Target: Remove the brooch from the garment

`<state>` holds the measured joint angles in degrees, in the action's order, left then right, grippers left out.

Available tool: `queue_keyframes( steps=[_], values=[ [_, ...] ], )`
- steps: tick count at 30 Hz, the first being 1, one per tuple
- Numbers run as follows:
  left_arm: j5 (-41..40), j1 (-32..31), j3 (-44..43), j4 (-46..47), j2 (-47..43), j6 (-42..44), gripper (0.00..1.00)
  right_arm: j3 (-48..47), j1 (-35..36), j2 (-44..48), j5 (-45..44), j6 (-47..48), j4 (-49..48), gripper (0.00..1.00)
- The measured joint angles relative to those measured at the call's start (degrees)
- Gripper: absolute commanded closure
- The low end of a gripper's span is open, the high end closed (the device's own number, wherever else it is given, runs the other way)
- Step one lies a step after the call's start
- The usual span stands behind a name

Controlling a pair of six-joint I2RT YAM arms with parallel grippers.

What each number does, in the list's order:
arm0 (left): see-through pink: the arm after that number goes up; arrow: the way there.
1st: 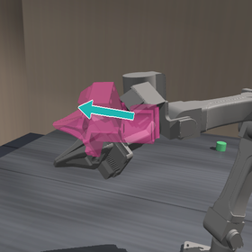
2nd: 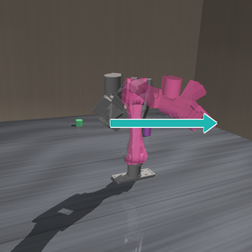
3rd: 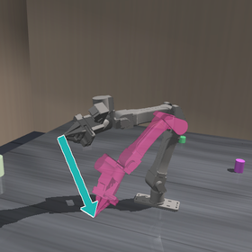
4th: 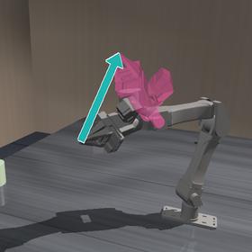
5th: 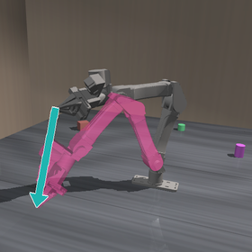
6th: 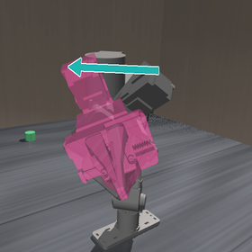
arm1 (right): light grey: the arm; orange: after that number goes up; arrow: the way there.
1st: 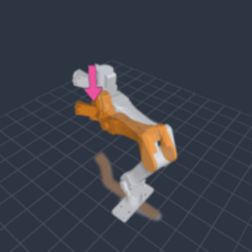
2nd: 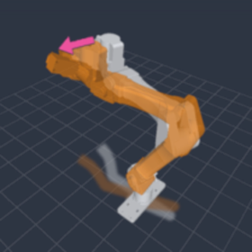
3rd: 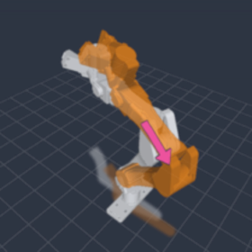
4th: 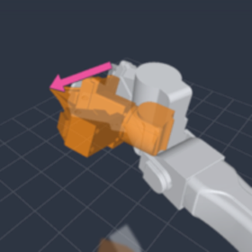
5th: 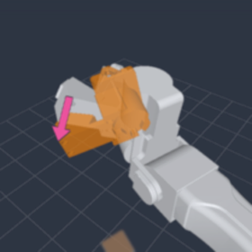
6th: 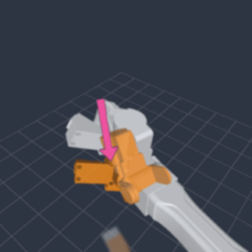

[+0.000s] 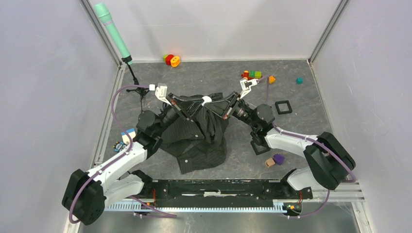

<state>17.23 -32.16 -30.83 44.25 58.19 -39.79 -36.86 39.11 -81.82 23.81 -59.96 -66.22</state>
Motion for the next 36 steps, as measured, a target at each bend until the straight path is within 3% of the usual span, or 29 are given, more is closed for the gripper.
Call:
queue_keyframes(
  steps=[3,6,8,10,16,19,20,36],
  values=[
    [2.2,-0.1,0.4,0.5,0.0,-0.9,0.73,0.0,0.0,0.1,1.9,0.3,0.1,1.00],
    [6.5,0.4,0.4,0.9,0.0,-3.7,0.80,0.0,0.1,1.0,5.0,0.9,1.5,1.00],
    [9.4,1.3,0.4,1.7,0.1,-6.1,0.94,0.0,-0.2,2.0,6.7,1.4,2.2,1.00],
    [12.7,2.1,0.4,2.8,0.3,-8.5,0.97,0.0,-0.6,3.5,8.6,1.9,3.8,1.00],
    [18.3,3.2,0.7,5.0,0.6,-12.2,0.83,-0.9,-1.0,6.4,12.3,4.3,9.7,1.00],
    [19.5,3.8,1.5,5.4,0.3,-12.9,0.59,-1.8,-1.0,6.7,13.7,5.7,13.0,1.00],
    [20.1,4.0,1.6,5.4,0.2,-13.5,0.58,-2.2,-1.0,6.7,13.8,6.4,14.6,1.00],
    [25.1,8.2,5.4,12.2,1.1,-21.7,0.82,-3.3,-1.8,7.9,16.2,8.7,20.4,1.00]
  ],
)
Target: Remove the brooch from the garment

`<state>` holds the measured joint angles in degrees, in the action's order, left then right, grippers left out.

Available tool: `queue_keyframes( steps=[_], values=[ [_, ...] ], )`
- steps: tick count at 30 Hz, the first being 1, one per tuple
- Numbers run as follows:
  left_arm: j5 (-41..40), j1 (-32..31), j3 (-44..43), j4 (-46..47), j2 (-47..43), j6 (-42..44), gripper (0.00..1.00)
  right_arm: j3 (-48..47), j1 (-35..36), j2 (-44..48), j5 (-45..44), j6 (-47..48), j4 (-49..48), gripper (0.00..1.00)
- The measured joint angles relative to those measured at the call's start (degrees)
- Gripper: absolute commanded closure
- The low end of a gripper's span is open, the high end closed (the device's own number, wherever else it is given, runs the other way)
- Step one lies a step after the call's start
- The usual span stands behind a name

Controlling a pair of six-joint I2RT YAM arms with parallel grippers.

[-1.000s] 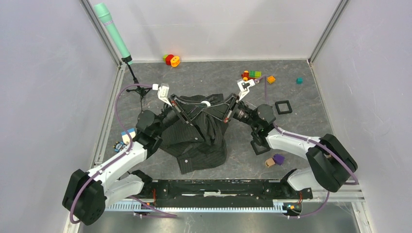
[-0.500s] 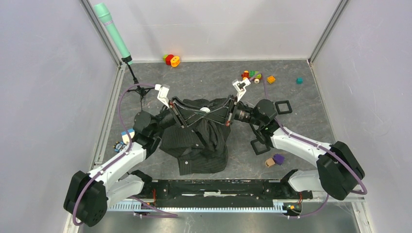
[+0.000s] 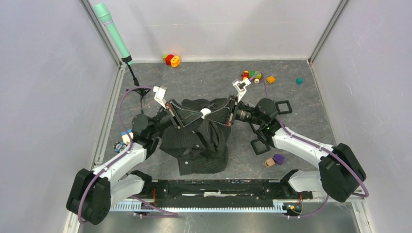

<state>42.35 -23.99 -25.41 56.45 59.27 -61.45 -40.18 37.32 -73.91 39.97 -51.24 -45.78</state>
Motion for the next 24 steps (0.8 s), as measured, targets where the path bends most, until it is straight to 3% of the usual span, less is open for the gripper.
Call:
queue_keyframes(
  steps=[6,10,16,21,24],
  values=[
    [0.8,0.3,0.2,1.2,0.7,-0.9,0.73,0.0,-0.2,0.0,0.3,-0.1,0.0,1.00],
    [1.4,0.3,0.2,-0.2,0.4,-0.4,0.98,0.0,-0.4,0.0,0.6,-0.4,-0.1,0.96],
    [1.3,0.4,-0.2,-4.9,-1.9,1.9,0.98,0.0,-0.3,0.0,1.0,-1.4,-0.1,0.75],
    [0.8,0.4,-0.2,-7.6,-4.4,3.9,0.98,0.0,-0.5,-0.1,0.9,-2.5,-1.9,0.86],
    [0.2,0.4,-0.2,-8.0,-5.5,4.4,0.98,0.0,-0.5,-0.3,0.9,-3.6,-3.6,0.88]
  ],
)
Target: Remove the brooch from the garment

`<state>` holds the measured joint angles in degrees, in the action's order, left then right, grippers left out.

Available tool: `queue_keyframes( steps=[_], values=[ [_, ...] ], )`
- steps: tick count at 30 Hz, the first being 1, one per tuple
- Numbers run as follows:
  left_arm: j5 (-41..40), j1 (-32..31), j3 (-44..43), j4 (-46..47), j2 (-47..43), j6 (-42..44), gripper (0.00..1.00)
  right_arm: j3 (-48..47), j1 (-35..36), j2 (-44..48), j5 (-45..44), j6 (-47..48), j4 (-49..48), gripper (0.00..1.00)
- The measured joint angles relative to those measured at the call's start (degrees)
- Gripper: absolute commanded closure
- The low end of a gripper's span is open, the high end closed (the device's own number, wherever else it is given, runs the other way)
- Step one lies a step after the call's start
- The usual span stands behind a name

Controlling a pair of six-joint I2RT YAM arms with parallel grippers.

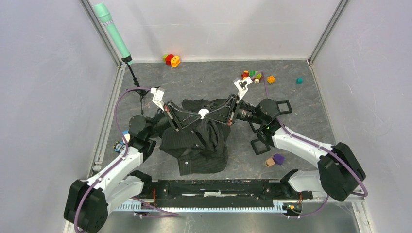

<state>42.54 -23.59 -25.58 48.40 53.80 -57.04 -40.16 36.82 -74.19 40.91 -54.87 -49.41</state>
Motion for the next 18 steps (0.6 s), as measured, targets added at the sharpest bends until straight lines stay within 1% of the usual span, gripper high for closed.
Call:
queue_keyframes(
  steps=[2,6,7,9,11,14,16,18],
  values=[
    [-0.2,0.0,0.0,-0.1,-0.4,0.3,0.98,0.0,0.0,-0.5,0.0,-0.9,-1.0,0.85],
    [-0.4,0.0,0.0,-0.5,-0.5,0.8,0.98,0.0,0.0,-1.2,0.0,-1.9,-2.2,0.83],
    [-0.5,0.0,0.0,-0.5,-0.5,0.9,0.98,0.0,0.0,-1.3,0.0,-2.2,-2.5,0.81],
    [-0.6,0.0,0.0,-0.4,-0.5,1.0,0.98,0.1,0.0,-1.6,0.0,-2.8,-3.3,0.71],
    [-0.6,0.0,0.0,-0.4,-0.5,1.0,0.98,0.3,0.0,-2.0,0.0,-3.8,-4.7,0.68],
    [-1.2,0.0,0.0,-0.3,-0.5,1.0,0.98,0.5,0.0,-2.3,0.0,-4.8,-6.7,0.67],
    [-1.9,0.0,0.0,-0.2,-0.5,1.0,0.98,0.7,0.1,-2.3,-0.3,-5.1,-7.4,0.71],
    [-2.4,0.0,0.3,0.5,-0.5,0.9,0.98,0.8,0.1,-2.4,-0.6,-5.4,-7.8,0.72]
  ],
)
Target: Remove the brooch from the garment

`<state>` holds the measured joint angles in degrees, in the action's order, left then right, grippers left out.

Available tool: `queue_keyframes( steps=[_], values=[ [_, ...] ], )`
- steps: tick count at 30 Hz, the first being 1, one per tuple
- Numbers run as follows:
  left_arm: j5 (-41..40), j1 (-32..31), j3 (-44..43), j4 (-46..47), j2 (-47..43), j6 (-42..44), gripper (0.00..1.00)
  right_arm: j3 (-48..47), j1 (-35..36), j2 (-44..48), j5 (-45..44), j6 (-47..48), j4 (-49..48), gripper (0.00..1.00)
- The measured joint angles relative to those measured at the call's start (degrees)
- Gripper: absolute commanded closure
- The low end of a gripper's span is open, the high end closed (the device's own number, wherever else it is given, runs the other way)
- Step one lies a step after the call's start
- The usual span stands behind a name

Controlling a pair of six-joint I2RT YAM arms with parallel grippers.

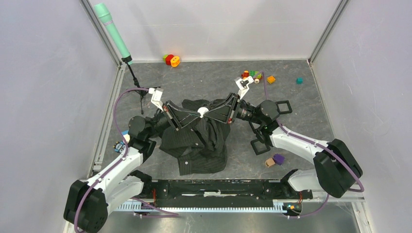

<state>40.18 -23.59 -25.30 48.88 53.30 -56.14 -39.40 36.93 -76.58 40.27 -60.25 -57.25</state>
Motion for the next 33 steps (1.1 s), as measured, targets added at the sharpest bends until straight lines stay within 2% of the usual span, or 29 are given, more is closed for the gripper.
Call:
queue_keyframes(
  steps=[11,21,27,33],
  values=[
    [-1.0,0.0,0.4,1.2,0.0,0.0,0.98,0.0,0.7,-1.3,-1.9,-0.4,-0.9,0.77],
    [-1.1,0.1,0.4,0.5,-0.5,0.6,0.98,0.0,1.2,-2.7,-2.4,-1.6,-2.5,1.00],
    [-1.7,-0.3,0.4,-2.7,-3.0,5.0,0.98,0.0,1.3,-3.5,-2.5,-3.0,-3.3,1.00],
    [-6.4,-2.0,0.6,-7.0,-4.7,11.5,0.98,-1.7,1.0,-5.5,-1.3,-3.2,-2.0,0.97]
  ],
)
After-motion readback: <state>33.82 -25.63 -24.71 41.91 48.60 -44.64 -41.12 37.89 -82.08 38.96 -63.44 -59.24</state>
